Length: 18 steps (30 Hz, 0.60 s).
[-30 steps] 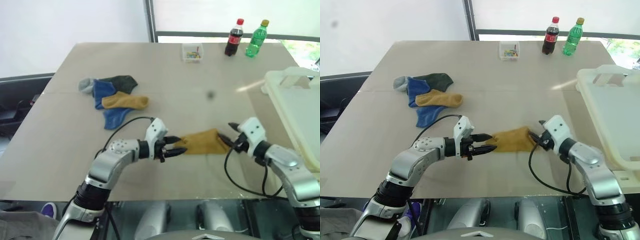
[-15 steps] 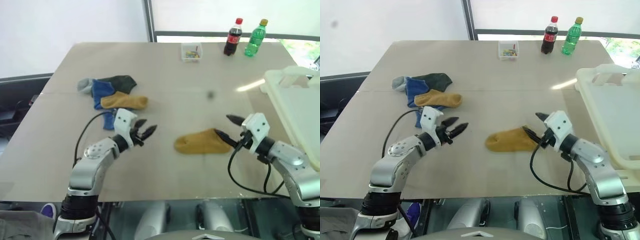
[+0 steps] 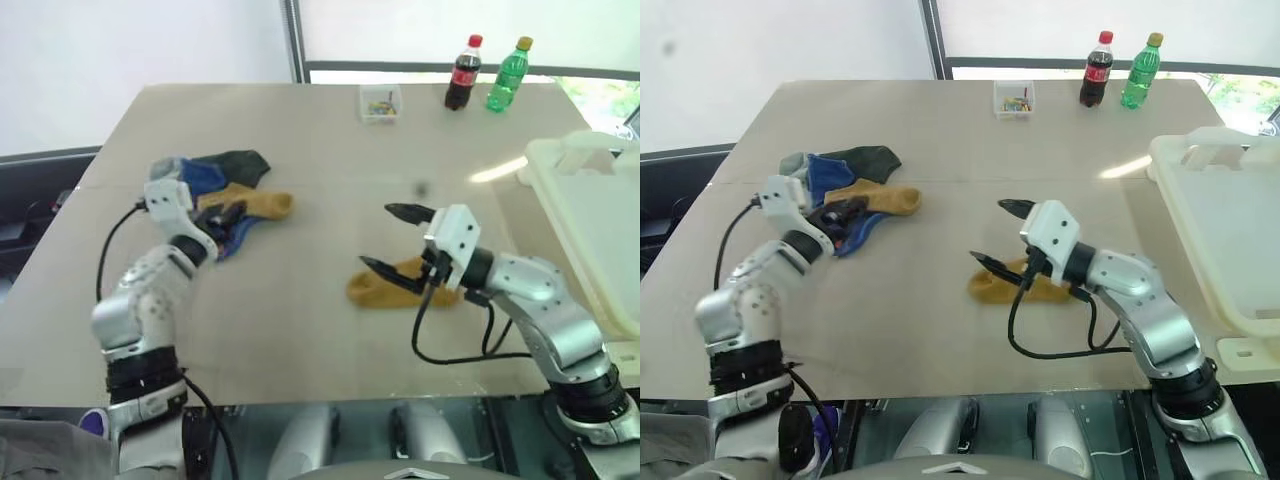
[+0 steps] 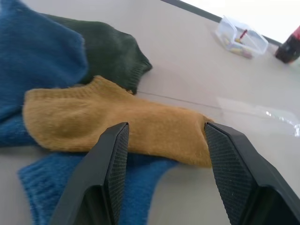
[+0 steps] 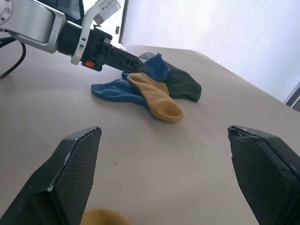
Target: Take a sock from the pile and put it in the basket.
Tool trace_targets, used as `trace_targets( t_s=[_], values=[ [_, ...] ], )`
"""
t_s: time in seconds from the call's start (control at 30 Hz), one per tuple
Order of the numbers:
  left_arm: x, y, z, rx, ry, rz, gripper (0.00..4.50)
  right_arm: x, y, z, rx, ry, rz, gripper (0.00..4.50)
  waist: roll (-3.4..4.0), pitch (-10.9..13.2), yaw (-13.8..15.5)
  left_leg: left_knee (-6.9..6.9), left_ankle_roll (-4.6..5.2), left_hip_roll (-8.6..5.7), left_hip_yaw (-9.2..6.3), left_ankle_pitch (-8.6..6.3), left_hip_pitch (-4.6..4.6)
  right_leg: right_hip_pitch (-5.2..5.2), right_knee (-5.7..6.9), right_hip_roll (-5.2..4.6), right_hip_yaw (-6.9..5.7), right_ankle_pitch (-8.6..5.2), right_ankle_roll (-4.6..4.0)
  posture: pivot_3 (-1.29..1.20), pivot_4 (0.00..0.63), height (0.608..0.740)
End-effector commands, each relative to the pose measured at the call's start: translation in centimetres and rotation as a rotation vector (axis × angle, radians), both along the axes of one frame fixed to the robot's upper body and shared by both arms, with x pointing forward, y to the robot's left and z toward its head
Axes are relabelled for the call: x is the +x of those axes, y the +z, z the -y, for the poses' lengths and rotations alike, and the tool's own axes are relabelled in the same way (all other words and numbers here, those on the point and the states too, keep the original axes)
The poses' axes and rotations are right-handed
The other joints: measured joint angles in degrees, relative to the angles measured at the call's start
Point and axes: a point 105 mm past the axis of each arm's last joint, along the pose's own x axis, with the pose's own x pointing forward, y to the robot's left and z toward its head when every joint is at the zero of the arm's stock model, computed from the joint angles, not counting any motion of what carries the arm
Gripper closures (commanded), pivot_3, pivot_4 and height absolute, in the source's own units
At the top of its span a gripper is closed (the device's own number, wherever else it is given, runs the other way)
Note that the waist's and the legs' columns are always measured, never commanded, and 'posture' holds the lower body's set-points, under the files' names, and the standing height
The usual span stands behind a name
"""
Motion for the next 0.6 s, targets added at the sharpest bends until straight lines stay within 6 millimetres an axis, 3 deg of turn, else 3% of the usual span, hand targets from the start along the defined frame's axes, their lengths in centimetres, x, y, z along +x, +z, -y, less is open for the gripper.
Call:
trace_targets(
  t_s=[0.03, 0.23, 0.6],
  values=[
    [-0.2, 0.7, -1.4, -0.041, 0.038, -0.005, 1.79, 0.3, 1.3, -0.1, 0.011, 0.002, 0.073, 0.05, -0.01, 0.01, -0.14, 0.0, 0.0, 0.0, 0.01, 0.0, -0.01, -0.01, 0.0, 0.0, 0.01, 0.0, 0.0, 0.0, 0.15, 0.74],
    [-0.4, 0.7, -2.6, -0.028, 0.053, -0.026, 1.79, 0.8, 1.5, 0.5, 0.025, -0.045, 0.072, 0.05, -0.04, 0.03, -0.34, -0.01, -0.02, 0.02, -0.01, 0.01, -0.05, -0.1, 0.03, 0.0, 0.03, 0.0, -0.01, 0.0, 0.15, 0.74],
    [1.2, -0.3, -4.9, -0.054, 0.185, -0.099, 1.79, 0.8, 1.3, 1.0, 0.038, -0.079, 0.054, 0.05, -0.07, 0.01, -0.36, 0.01, -0.03, 0.02, 0.0, 0.01, -0.38, -0.46, 0.11, -0.01, 0.04, 0.01, -0.01, 0.0, 0.15, 0.74]
  ],
)
